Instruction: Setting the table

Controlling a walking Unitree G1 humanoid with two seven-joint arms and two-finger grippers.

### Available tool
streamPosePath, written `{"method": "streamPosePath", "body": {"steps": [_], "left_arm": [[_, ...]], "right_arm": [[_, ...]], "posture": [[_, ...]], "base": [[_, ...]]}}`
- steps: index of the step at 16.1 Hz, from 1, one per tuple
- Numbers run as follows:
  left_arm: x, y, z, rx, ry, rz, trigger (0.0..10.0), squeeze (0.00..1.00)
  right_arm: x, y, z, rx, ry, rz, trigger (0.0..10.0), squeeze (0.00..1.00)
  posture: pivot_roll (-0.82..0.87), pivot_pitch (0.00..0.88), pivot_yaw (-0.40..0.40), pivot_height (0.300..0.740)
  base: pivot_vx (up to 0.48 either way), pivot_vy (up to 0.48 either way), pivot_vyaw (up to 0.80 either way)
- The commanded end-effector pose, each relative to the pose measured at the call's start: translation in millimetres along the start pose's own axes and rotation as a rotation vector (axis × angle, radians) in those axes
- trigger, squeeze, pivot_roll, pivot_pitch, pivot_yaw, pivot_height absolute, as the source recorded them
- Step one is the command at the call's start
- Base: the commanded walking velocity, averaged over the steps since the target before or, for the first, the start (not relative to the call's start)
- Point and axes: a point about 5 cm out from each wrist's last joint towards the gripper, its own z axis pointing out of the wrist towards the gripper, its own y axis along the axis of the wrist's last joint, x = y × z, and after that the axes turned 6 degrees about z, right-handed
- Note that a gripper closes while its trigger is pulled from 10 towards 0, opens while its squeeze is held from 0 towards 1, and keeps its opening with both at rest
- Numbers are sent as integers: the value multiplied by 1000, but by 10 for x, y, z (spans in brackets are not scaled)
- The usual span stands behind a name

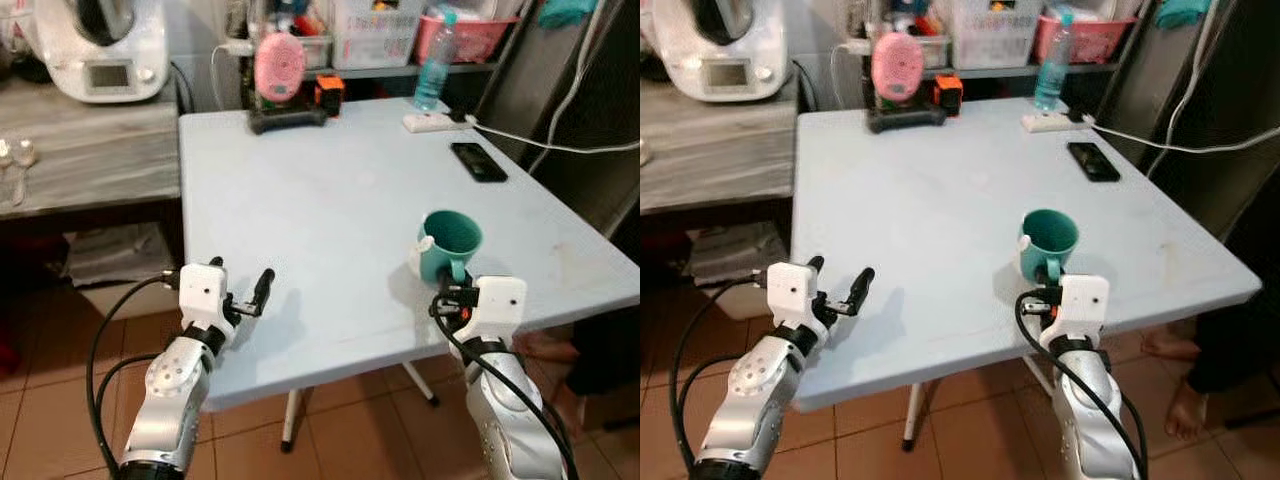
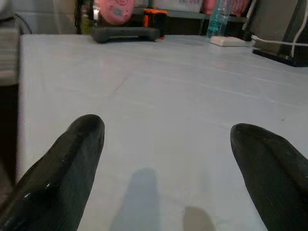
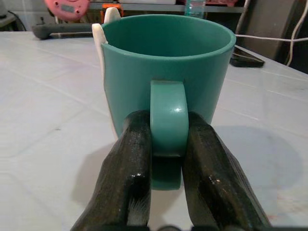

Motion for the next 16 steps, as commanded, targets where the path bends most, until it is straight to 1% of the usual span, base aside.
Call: {"method": "streamPosePath", "body": {"steps": [1, 4, 16], "left_arm": [[31, -19, -17, 7, 13, 7, 10000, 0], [45, -18, -14, 5, 20, 9, 10000, 0], [26, -19, 7, 3, 16, 13, 10000, 0]], "right_arm": [[13, 60, 3, -18, 3, -2, 10000, 0], [28, 81, 6, -24, 22, -11, 10000, 0], [23, 84, -14, -18, 30, -12, 10000, 0]], "posture": [[9, 0, -36, 740], [8, 0, -34, 740], [3, 0, -31, 740]], "base": [[0, 382, 0], [0, 389, 0], [0, 393, 0]]}}
